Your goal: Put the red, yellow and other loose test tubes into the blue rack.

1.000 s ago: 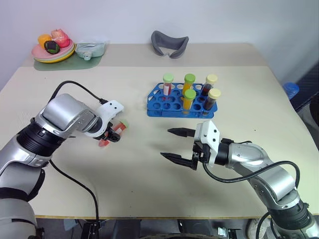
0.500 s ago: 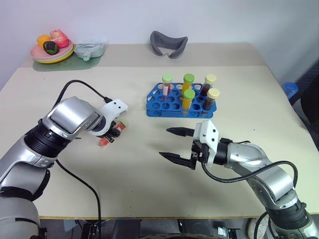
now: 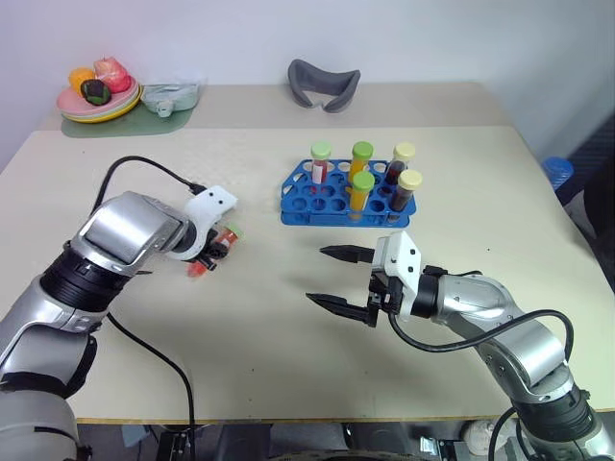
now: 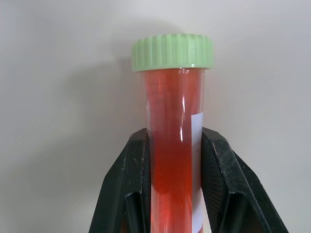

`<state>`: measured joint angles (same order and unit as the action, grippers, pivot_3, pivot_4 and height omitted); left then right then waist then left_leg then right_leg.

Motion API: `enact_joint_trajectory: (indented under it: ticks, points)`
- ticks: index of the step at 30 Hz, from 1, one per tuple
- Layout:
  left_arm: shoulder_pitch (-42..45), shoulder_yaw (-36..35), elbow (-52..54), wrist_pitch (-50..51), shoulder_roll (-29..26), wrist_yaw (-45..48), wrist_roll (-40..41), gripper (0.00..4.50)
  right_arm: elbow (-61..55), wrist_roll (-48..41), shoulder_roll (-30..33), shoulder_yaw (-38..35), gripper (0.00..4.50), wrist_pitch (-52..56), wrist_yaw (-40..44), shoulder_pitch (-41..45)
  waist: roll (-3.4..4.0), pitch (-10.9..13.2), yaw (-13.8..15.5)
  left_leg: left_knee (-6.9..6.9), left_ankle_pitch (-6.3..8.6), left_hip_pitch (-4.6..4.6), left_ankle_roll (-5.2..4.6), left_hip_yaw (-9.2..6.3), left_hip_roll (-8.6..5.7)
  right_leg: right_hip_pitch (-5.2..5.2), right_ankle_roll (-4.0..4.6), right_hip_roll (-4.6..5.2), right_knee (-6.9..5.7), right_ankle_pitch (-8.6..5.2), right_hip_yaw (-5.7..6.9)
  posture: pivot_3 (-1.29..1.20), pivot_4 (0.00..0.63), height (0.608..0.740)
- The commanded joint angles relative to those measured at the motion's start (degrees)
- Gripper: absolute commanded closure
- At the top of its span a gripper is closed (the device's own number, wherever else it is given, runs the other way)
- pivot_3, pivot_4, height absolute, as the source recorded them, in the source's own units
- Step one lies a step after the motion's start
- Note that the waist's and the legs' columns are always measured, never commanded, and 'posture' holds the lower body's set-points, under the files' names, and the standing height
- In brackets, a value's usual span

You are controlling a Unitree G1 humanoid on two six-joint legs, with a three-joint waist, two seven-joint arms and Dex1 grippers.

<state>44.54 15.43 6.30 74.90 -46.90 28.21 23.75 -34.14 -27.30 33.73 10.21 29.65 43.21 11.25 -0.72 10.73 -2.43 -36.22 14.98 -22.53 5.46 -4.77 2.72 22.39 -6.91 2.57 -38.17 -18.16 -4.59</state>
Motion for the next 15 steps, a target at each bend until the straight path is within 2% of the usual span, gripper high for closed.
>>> enact_joint_trajectory:
  ticks: [1, 4, 8, 11, 15]
  points:
    - [-2.2, -12.9, 6.1, -10.2, 1.0, -3.4, -1.7, 3.72, -1.7, -0.9, 0.7, -3.0, 0.74, -0.5, -0.1, -0.7, -0.12, 0.1, 0.1, -0.01, 0.0, -0.06, 0.0, -0.01, 0.0, 0.02, 0.0, 0.01, 0.02, 0.0, 0.02, 0.0, 0.15, 0.74]
    - [-6.1, -20.0, 10.5, -20.4, 6.1, -5.8, -1.7, 3.72, -1.8, -1.7, 0.9, -4.8, 0.74, 0.3, -0.5, -1.3, -0.1, 0.1, 0.2, 0.02, 0.0, -0.13, 0.0, 0.02, -0.01, 0.06, -0.01, 0.07, 0.11, 0.0, 0.02, 0.0, 0.15, 0.74]
    - [-11.1, -24.9, 14.9, -37.4, 18.1, -7.2, -0.2, 3.72, -1.6, -3.6, 0.4, -7.5, 0.74, 2.0, -2.0, -2.0, -0.1, 0.0, 0.8, -0.02, 0.0, -0.15, 0.01, 0.03, -0.01, 0.04, -0.01, 0.08, 0.11, 0.01, 0.03, 0.0, 0.15, 0.74]
    - [-14.0, -20.9, 16.2, -49.4, 27.7, -8.6, -2.7, 3.72, -0.1, -4.7, -1.4, -10.7, 0.74, 3.1, -5.2, -2.6, -0.13, 0.0, 1.4, -0.03, 0.0, -0.12, 0.0, 0.08, -0.02, 0.01, -0.01, 0.09, 0.14, 0.01, 0.0, 0.0, 0.15, 0.74]
    - [-16.6, -12.8, 9.8, -64.0, 34.4, -9.4, -11.2, 3.72, 1.6, -4.7, -3.9, -14.1, 0.74, 3.1, -9.5, -3.2, -0.1, 0.0, 1.4, -0.02, 0.0, -0.11, 0.0, 0.09, -0.02, 0.02, -0.01, 0.08, 0.14, 0.02, -0.01, 0.0, 0.15, 0.74]
